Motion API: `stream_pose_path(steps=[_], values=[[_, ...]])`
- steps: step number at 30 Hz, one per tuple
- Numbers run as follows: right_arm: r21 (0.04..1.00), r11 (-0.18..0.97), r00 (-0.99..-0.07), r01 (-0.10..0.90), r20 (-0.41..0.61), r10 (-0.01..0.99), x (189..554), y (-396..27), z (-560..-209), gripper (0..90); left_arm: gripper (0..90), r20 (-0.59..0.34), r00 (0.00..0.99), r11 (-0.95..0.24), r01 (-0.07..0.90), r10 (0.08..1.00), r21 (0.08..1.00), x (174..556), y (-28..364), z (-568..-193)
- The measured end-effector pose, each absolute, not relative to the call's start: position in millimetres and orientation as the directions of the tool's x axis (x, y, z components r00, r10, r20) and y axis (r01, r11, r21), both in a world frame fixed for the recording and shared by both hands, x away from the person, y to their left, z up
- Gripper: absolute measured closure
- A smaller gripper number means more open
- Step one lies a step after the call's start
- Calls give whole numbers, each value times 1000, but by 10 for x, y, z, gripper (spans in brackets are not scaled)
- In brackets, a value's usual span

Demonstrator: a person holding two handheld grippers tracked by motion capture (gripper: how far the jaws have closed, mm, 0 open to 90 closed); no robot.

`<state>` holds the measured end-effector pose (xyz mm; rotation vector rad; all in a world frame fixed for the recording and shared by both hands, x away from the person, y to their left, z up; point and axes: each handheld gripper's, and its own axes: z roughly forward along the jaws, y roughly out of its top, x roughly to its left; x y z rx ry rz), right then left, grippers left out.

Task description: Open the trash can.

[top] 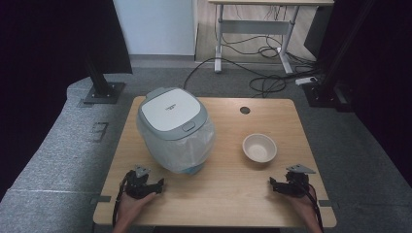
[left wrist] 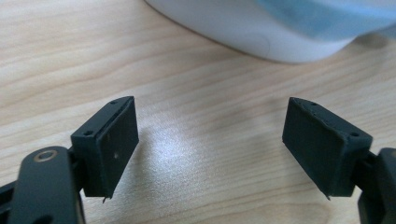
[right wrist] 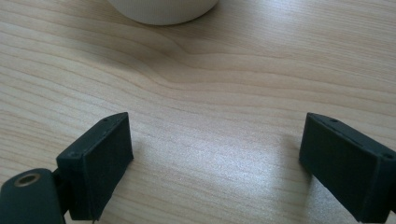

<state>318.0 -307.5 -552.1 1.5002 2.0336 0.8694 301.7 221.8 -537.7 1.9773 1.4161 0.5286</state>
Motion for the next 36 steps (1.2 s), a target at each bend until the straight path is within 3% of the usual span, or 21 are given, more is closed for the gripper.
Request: stream_pose_path(steps=[6,13,27,31,36], values=[[724,202,-296,660,3,955,3186,-3093,-5519,99,257,-41,360,-215,642,932,736,2920,2164,-5249],[727,202,-297,656,2,955,3177,-3108,-5518,119,501,-34,435,-256,591,900,765,2839,2068,-5174],[728,201,-295,656,2,955,3180,-3114,-5518,124,825,-82,536,-231,491,840,840,2754,2055,-5033],[728,200,-294,655,2,956,3180,-3114,-5518,125,888,-79,571,-244,466,817,850,2745,1992,-5009],[729,199,-293,655,2,956,3180,-3115,-5518,127,900,-93,612,-255,457,785,852,2776,1878,-5004]])
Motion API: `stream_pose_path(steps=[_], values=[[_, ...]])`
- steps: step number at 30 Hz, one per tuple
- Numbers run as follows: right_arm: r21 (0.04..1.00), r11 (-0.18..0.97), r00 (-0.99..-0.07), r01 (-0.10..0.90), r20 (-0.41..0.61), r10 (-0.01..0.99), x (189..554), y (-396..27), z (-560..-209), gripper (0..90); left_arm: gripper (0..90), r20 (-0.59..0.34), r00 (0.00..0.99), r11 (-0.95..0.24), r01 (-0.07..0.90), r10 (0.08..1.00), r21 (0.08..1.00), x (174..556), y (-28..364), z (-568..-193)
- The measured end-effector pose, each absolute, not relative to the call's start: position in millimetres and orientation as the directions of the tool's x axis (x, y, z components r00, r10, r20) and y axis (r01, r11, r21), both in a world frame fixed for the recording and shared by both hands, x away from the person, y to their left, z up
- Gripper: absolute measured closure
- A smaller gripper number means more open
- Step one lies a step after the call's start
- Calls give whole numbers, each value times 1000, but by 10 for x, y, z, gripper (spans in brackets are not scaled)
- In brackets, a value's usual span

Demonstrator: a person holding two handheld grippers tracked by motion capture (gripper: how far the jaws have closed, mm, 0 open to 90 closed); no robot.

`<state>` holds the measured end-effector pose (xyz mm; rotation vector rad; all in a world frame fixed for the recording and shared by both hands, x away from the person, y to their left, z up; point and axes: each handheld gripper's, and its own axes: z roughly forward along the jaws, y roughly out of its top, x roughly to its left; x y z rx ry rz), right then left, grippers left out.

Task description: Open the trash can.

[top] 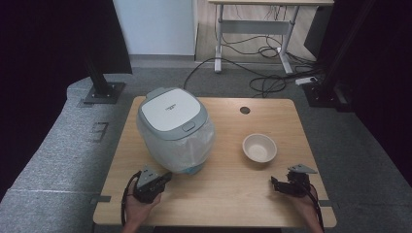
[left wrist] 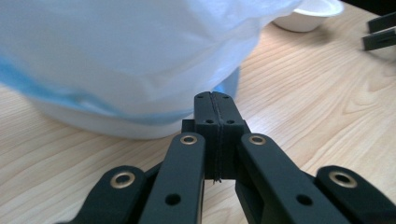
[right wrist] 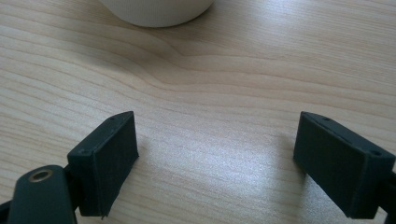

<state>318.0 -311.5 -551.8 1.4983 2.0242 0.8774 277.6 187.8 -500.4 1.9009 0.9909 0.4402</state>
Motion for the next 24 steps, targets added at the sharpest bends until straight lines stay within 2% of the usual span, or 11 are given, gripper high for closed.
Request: stream_pose_path(steps=[24], values=[[728,193,-284,657,3,959,3193,-3115,-5517,129,900,-115,659,-294,475,743,829,3063,1397,-5100]])
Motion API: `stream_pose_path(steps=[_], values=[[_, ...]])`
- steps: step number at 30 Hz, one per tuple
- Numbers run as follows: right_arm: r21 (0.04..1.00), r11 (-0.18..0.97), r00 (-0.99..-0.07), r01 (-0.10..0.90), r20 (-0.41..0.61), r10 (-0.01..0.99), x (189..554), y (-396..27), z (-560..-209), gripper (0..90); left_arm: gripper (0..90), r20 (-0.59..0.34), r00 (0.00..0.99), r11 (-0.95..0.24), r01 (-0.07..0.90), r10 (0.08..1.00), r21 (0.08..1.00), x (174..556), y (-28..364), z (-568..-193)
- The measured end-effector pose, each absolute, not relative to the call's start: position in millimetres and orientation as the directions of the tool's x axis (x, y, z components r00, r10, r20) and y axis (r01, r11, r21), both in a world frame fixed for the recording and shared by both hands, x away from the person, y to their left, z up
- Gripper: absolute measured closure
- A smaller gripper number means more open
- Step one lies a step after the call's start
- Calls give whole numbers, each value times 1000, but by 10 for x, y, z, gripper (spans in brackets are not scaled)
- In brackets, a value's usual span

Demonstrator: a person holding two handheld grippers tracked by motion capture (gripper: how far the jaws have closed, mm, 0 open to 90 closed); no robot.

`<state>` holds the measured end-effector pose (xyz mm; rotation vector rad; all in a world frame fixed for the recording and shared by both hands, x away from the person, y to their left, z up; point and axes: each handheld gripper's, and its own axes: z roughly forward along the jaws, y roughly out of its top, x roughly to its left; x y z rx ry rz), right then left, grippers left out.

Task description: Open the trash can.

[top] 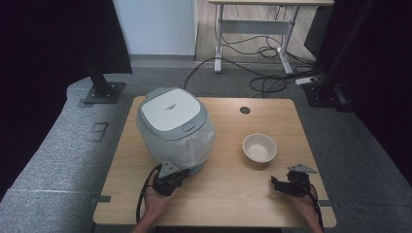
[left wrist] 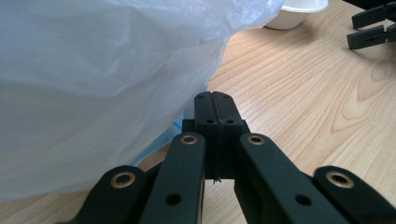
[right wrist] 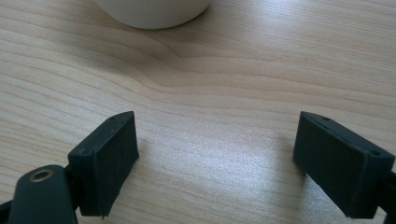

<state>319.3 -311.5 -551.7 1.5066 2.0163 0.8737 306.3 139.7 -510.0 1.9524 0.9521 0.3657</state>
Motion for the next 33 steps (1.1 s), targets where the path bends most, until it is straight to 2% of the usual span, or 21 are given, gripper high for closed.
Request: stream_pose_path(steps=[33], values=[[728,191,-282,658,3,960,3195,-3114,-5517,131,900,-13,629,-368,471,777,802,3309,1046,-5303]])
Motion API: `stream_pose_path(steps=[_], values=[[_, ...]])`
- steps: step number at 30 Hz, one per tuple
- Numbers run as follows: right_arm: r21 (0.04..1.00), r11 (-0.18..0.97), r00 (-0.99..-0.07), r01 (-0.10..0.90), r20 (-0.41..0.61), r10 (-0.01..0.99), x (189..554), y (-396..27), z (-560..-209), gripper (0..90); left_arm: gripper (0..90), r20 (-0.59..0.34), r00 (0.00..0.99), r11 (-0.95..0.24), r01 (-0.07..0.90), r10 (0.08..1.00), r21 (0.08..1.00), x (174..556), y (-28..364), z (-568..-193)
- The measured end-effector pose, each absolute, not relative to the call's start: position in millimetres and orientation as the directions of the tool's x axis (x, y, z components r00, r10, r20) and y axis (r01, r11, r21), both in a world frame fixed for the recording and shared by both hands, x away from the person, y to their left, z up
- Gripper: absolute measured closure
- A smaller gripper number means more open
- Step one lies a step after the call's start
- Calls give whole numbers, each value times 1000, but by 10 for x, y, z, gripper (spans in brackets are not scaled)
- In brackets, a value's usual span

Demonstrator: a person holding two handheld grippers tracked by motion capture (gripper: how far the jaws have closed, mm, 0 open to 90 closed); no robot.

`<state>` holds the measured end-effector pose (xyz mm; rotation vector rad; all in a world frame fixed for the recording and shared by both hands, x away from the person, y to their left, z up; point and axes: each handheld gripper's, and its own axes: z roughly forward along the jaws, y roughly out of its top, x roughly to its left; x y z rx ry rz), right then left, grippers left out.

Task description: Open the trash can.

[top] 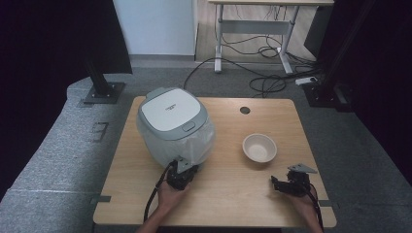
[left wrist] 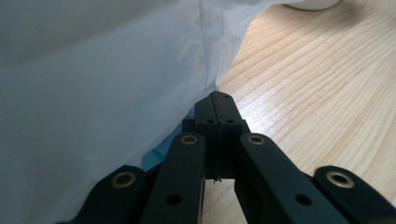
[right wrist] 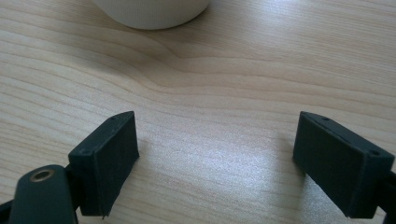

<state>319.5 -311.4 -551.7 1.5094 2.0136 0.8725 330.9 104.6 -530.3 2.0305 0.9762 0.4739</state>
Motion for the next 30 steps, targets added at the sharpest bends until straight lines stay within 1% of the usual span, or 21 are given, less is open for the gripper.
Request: stream_pose_path(steps=[2,9,18,22,30], values=[[728,191,-282,658,3,959,3195,-3114,-5517,131,900,6,623,-375,464,782,803,3310,1044,-5310],[728,191,-281,658,3,960,3195,-3113,-5518,131,900,9,630,-383,460,776,801,3316,1043,-5328],[729,189,-279,658,3,960,3194,-3111,-5518,132,900,67,611,-412,445,789,795,3273,984,-5350],[729,188,-277,658,3,961,3193,-3110,-5518,132,900,45,612,-400,458,789,794,3287,997,-5350],[729,187,-276,658,2,961,3192,-3109,-5518,133,900,48,611,-406,462,790,789,3288,985,-5363]])
